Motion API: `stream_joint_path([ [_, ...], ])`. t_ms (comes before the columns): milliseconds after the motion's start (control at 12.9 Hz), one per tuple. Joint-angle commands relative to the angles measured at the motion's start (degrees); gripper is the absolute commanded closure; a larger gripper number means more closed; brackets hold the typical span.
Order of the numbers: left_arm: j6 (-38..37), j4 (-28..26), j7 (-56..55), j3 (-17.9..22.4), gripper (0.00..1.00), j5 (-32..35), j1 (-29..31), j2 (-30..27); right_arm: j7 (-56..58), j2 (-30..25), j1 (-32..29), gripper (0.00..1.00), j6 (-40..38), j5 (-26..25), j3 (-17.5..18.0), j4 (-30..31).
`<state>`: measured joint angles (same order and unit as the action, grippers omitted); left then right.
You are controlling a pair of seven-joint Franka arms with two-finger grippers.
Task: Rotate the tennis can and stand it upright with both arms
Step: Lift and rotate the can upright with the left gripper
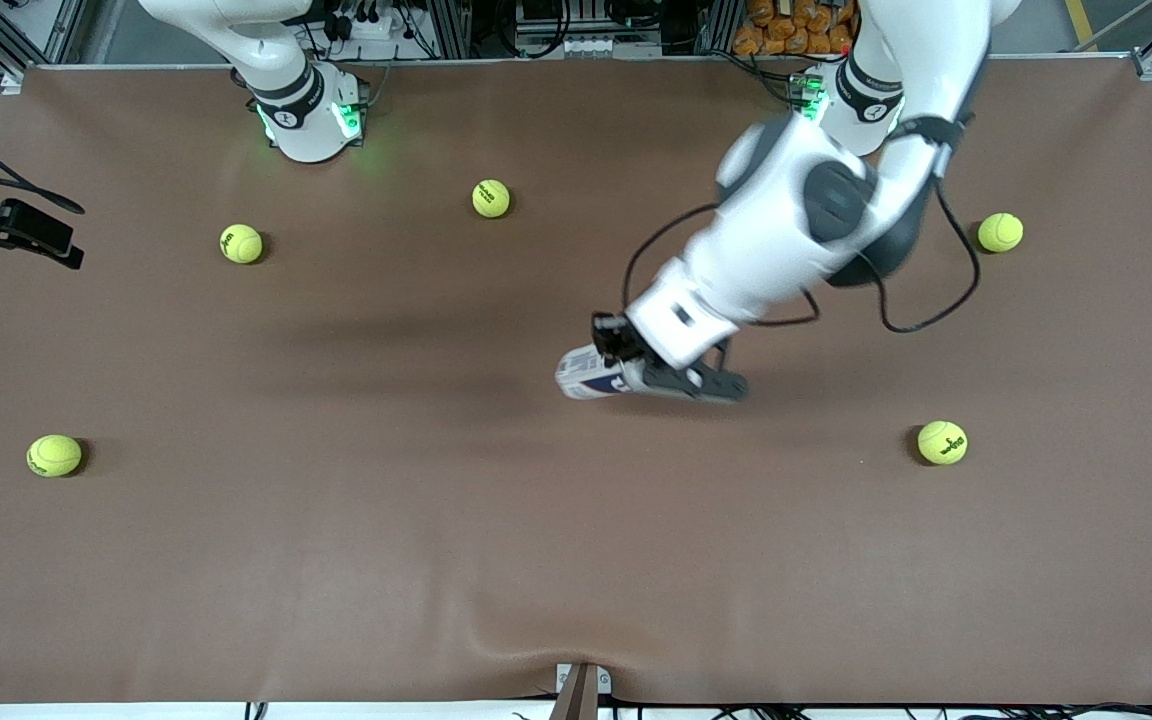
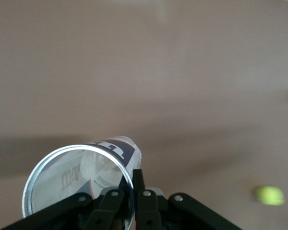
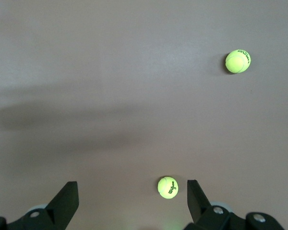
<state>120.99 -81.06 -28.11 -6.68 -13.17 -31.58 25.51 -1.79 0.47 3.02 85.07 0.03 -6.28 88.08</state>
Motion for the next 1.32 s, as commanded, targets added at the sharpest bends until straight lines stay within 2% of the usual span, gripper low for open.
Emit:
stream_joint_path([
  [0, -1.1, -1.38, -5.8, 0.71, 1.0, 9.72, -4.43, -1.17, 0.56, 1.99, 0.32, 0.0, 0.01, 0.5, -0.14, -1.77],
  [233, -3.3, -1.56, -9.67, 0.8, 1.0, 20.0, -9.36, 0.85, 1.78, 2.35, 0.58, 0.0, 0.27, 1.54, -0.05, -1.77],
  [311, -3.39, -1.56, -10.47, 0.79, 1.0, 21.42, -10.16, 2.07, 3.36, 2.35, 1.19, 0.0, 0.19, 1.55, -0.14, -1.77],
  [544, -3.21, -1.38, -13.72, 0.79, 1.0, 21.35, -12.19, 6.12, 3.55, 2.17, 1.11, 0.0, 0.19, 1.73, -0.14, -1.77],
  [1167, 1.44, -1.38, -15.93, 0.71, 1.0, 20.91, -12.54, 8.41, 3.46, 2.17, 0.58, 0.0, -0.52, 1.46, -0.23, -2.65],
  [1244, 1.45, -1.38, -15.93, 0.71, 0.98, 20.82, -12.54, 8.5, 3.72, 2.17, 0.5, 0.0, -0.52, 1.46, -0.23, -2.65],
])
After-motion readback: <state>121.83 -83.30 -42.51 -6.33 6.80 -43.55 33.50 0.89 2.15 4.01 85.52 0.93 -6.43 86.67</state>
